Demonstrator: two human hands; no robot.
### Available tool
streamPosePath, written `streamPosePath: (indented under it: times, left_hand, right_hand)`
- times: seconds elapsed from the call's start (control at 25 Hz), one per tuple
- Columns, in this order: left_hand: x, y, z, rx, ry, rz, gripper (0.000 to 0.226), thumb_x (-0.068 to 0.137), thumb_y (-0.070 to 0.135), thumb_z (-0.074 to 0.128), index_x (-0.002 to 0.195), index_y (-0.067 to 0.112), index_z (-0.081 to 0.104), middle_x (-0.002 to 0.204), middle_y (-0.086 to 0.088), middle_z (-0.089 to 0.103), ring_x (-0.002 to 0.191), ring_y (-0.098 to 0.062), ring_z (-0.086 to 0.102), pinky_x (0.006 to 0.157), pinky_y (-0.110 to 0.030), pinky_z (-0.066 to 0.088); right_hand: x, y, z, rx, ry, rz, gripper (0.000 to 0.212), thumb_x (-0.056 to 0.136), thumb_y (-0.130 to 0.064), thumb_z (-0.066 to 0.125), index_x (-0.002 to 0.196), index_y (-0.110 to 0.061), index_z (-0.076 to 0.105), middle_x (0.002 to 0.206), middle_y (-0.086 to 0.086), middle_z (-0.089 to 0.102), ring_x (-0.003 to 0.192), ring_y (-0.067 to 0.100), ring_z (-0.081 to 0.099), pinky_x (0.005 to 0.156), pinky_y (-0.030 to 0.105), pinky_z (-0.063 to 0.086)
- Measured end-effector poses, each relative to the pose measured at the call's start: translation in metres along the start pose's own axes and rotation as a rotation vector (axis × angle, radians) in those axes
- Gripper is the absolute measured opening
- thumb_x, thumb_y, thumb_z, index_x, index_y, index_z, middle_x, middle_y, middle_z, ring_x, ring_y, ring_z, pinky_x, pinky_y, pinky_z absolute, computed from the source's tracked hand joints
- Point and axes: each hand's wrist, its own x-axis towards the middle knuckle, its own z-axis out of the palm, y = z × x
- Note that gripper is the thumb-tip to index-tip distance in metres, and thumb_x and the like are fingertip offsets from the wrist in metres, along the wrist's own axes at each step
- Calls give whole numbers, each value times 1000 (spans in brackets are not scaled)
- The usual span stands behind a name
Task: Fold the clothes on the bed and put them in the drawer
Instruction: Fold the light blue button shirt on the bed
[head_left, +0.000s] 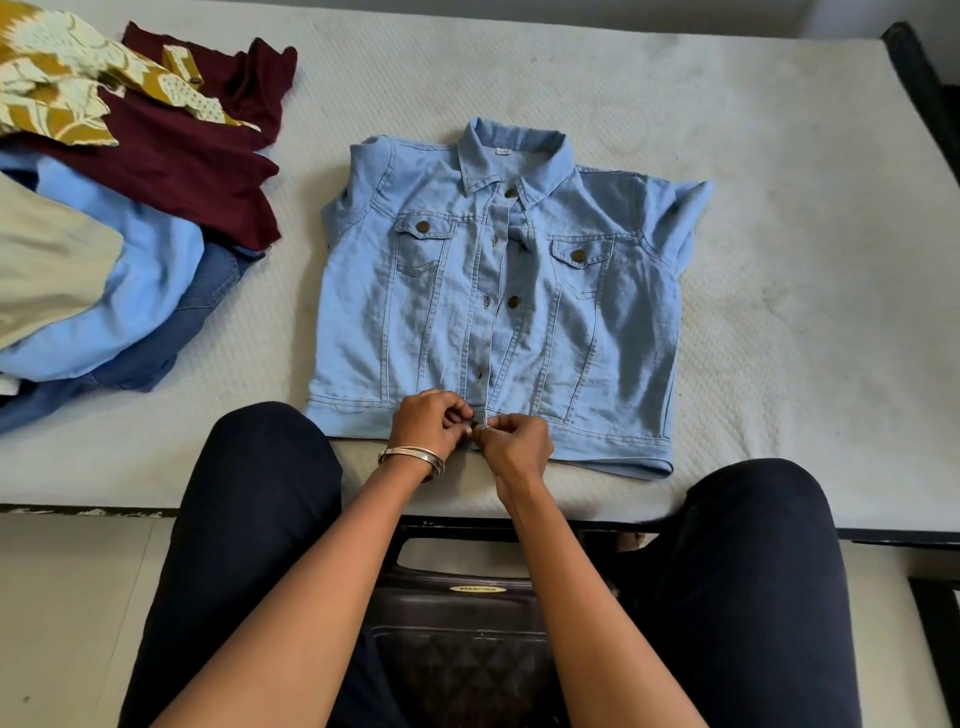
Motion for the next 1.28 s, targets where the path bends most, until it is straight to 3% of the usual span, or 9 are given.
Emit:
streamPosePath:
  times: [0.12, 0.36, 0.6, 0.8, 0.92, 1.0, 1.08, 1.2, 1.28]
  left_hand:
    - [2, 4, -3, -87, -3, -56, 14, 75, 9, 79, 88, 14, 74, 79, 0, 71, 70, -14, 65, 74, -26, 55]
    - [7, 16, -13, -646, -30, -298, 14, 75, -4, 76, 79, 8, 71, 75, -16, 68, 68, -30, 68, 64, -39, 61]
    - [12, 31, -20, -719, 33, -485, 9, 79, -1, 74, 78, 3, 65, 56, -9, 61, 36, -6, 52, 40, -19, 48]
    - [16, 30, -25, -740, -144, -619, 13, 82, -6, 69, 74, -1, 60, 45, -6, 56, 30, -5, 46, 35, -16, 42]
    - [17, 24, -29, -398, -232, -454, 8, 84, 3, 70, 78, 4, 66, 62, -9, 65, 42, -11, 54, 45, -20, 48]
    - [21, 26, -25, -38, -11, -172, 2, 84, 11, 69, 83, 10, 71, 77, -8, 71, 64, -18, 65, 63, -25, 53]
    - [27, 32, -19, -89, 174, -30, 10, 84, 16, 70, 91, 9, 71, 86, -9, 72, 77, -22, 67, 73, -28, 53]
    - [35, 34, 2, -53, 93, -35, 32, 84, 33, 70, 103, 7, 66, 99, -13, 67, 89, -28, 64, 75, -33, 49]
    - [39, 39, 11, 149, 32, -101, 46, 84, 41, 67, 110, 4, 59, 108, -17, 61, 99, -35, 60, 78, -39, 48]
  right_hand:
    - [-5, 3, -7, 161, -105, -65, 17, 78, 3, 75, 70, -10, 67, 66, 5, 67, 58, 10, 59, 54, 21, 47]
    - [5, -13, -25, 420, -351, -116, 23, 84, 19, 58, 82, -2, 65, 64, 1, 68, 56, 7, 63, 53, 17, 49]
    - [8, -25, -25, 36, -382, -250, 24, 81, 13, 66, 81, -11, 65, 72, 4, 65, 69, 15, 62, 66, 25, 50]
    - [12, -35, -33, -323, -388, -280, 21, 74, 6, 76, 80, -10, 65, 66, 4, 64, 59, 16, 57, 58, 32, 47]
    - [12, -39, -34, -484, -345, -119, 19, 82, 3, 72, 72, -4, 58, 70, 19, 68, 50, 27, 62, 54, 41, 58]
    - [16, -46, -39, -650, -246, -175, 16, 85, 0, 70, 75, 1, 58, 72, 21, 68, 52, 28, 66, 57, 43, 61]
    - [26, -59, -40, -595, -81, -389, 7, 85, 0, 68, 79, 2, 65, 77, 14, 71, 69, 22, 69, 68, 36, 60]
    - [36, -72, -34, -322, -74, -405, 19, 83, 7, 60, 91, -6, 72, 87, 9, 73, 86, 21, 69, 82, 33, 56]
    - [42, -61, -24, -381, -102, -359, 23, 83, 7, 59, 94, -6, 74, 92, 12, 74, 93, 24, 68, 83, 26, 51]
